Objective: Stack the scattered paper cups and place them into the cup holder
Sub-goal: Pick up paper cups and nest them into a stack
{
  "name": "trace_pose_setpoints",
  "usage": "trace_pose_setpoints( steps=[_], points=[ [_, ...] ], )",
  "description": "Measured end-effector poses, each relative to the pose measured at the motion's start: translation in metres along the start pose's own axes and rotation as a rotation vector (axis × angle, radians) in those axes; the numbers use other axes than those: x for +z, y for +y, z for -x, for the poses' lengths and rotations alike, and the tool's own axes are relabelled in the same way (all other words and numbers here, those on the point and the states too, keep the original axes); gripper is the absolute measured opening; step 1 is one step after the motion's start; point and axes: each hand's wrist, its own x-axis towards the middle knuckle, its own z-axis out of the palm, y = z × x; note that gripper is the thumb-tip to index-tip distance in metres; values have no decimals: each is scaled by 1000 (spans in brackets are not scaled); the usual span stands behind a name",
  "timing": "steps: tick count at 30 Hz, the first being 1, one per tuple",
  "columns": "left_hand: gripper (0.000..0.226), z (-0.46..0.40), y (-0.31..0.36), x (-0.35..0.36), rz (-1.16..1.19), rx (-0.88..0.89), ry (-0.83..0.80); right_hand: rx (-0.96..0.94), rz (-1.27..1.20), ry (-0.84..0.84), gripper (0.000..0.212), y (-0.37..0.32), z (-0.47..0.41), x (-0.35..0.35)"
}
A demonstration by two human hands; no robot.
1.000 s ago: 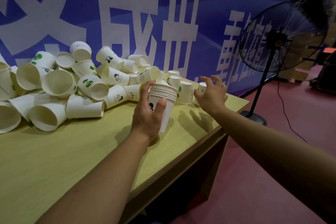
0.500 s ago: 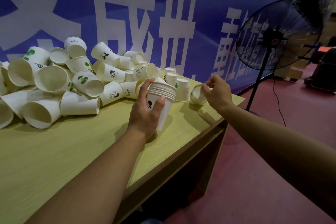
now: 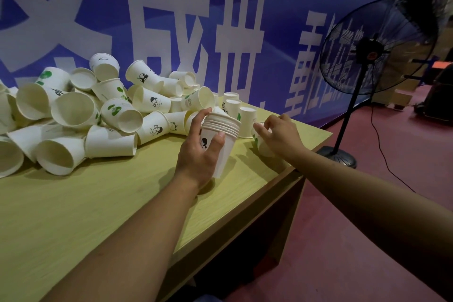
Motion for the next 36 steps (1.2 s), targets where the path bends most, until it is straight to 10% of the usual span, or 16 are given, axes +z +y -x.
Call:
trace_pose_setpoints(
  steps=[8, 21, 36],
  points=[
    [59, 1, 3, -1, 13, 2, -1, 232, -182, -151, 73, -12, 1, -2],
    [66, 6, 3, 6, -53, 67, -148, -145, -829, 91, 33, -79, 36, -22],
    [61, -6, -4, -9, 50, -52, 148, -43, -213, 41, 47, -44, -4, 30]
  ],
)
